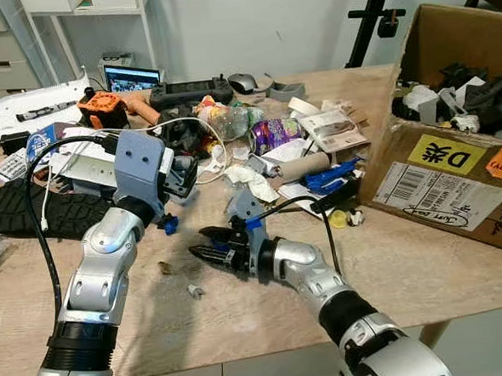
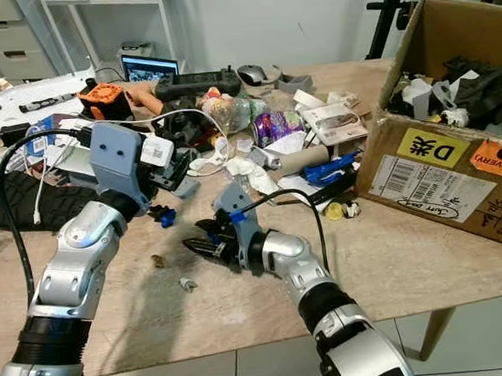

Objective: Picking trash to rubbish bin

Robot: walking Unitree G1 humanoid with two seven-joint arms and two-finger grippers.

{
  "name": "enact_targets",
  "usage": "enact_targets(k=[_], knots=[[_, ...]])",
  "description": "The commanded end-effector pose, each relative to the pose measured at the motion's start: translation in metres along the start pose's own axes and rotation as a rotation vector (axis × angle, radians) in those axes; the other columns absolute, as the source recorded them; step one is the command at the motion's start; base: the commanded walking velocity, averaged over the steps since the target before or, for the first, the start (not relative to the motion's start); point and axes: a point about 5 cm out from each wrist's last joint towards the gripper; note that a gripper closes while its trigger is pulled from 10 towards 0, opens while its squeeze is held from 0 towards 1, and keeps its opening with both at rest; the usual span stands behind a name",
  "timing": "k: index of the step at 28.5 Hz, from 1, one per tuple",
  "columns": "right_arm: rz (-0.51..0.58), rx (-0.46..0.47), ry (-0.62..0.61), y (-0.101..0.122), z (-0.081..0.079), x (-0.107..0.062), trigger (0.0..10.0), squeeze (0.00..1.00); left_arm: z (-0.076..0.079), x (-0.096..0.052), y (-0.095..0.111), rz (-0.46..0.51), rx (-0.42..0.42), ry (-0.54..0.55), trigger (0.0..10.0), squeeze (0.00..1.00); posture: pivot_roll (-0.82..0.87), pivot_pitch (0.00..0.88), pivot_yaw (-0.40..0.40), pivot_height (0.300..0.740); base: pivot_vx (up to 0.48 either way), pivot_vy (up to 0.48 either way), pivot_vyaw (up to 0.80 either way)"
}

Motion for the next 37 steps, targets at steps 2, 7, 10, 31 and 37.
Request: enact_targets(k=[2,7,10,31,37], knots=[[-0.046,0.056,-0.053,-0.014,0.004,-0.011,0.0,0.00,-0.002,-0.002,-0.002,-0.019,0.013,0.002,10.0,0.00,0.12,0.223,0.008,0.740,0.000,0.000,0.00],[0.102,0.076,-0.123,0.012,0.019,-0.015,0.0,0.00,-0.004,-0.001,0.000,-0.002,-0.010,0.024,10.0,0.00,0.10,0.208,0.008,0.740,0.000,0.000,0.00],[0.303,0.067,-0.162,0.057,0.033,-0.022,0.0,0.00,-0.009,0.000,0.003,0.026,-0.043,0.065,10.0,0.00,0.10,0.196,0.006,0.740,0.000,0.000,0.00],[0.238,-0.135,-0.224,0.125,0.066,-0.052,10.0,1.00,-0.011,0.001,0.001,0.034,-0.011,0.075,10.0,0.00,0.06,0.144,-0.022,0.740,0.000,0.000,0.00],[0.048,-0.041,-0.137,0.079,0.045,-0.037,10.0,1.00,-0.010,0.001,-0.002,0.017,-0.001,0.064,10.0,0.00,0.06,0.140,-0.020,0.740,0.000,0.000,0.00]])
Point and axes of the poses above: a point about 5 cm out from each wrist's last joint towards the gripper, its own x axis pointing out of the wrist towards the gripper, its own y axis along the axis of the wrist's last joint, z = x × y, and after that the axes turned 7 degrees about -x, right-handed
